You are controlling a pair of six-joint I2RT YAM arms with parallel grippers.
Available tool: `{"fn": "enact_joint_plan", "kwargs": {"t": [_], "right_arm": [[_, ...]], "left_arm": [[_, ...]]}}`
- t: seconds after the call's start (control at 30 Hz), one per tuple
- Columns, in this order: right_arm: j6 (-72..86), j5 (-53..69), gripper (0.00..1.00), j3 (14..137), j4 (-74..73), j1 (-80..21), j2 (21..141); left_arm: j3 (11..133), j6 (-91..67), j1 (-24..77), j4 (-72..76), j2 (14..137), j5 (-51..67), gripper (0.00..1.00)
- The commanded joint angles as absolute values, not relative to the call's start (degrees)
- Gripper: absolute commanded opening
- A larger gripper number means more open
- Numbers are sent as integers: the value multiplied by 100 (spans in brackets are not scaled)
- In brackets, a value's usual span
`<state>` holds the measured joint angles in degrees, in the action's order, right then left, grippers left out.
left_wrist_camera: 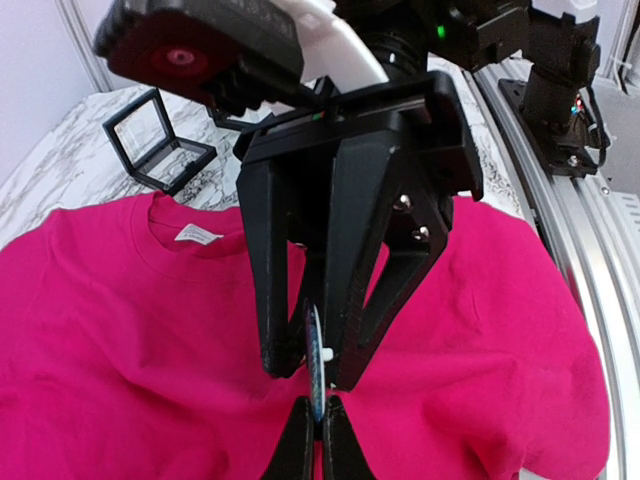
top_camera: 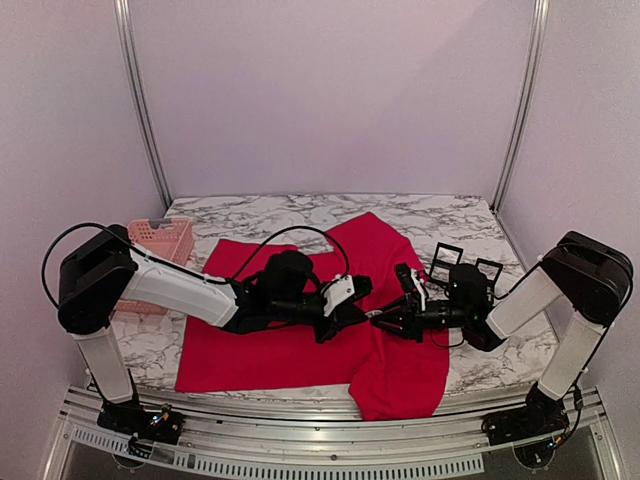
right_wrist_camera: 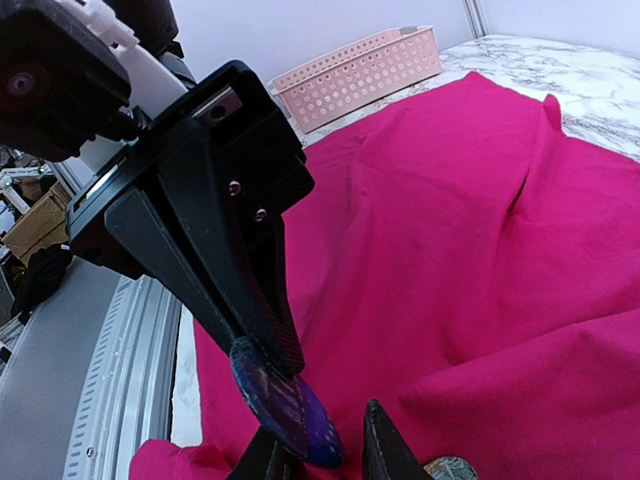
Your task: Pin the brooch onto the clothing
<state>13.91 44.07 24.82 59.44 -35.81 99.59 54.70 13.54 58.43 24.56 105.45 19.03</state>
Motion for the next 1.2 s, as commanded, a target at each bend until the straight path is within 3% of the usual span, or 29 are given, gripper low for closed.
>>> {"fn": "enact_joint_plan", "kwargs": {"t": [0.0,0.8,1.17], "right_arm": [[1645,4069,23,2648,6219,-3394,10064],[1802,3810,21,2619,5984,-3279,10042],[1655,4366,29,2499,6229,-3268,9921]], "left_arm": [[5344,1595,6187,2347,10419,2291,0],[5288,1814,6299,2187,10356,2096,0],[5361,1915,6240,2035,10427,2020,0]]}}
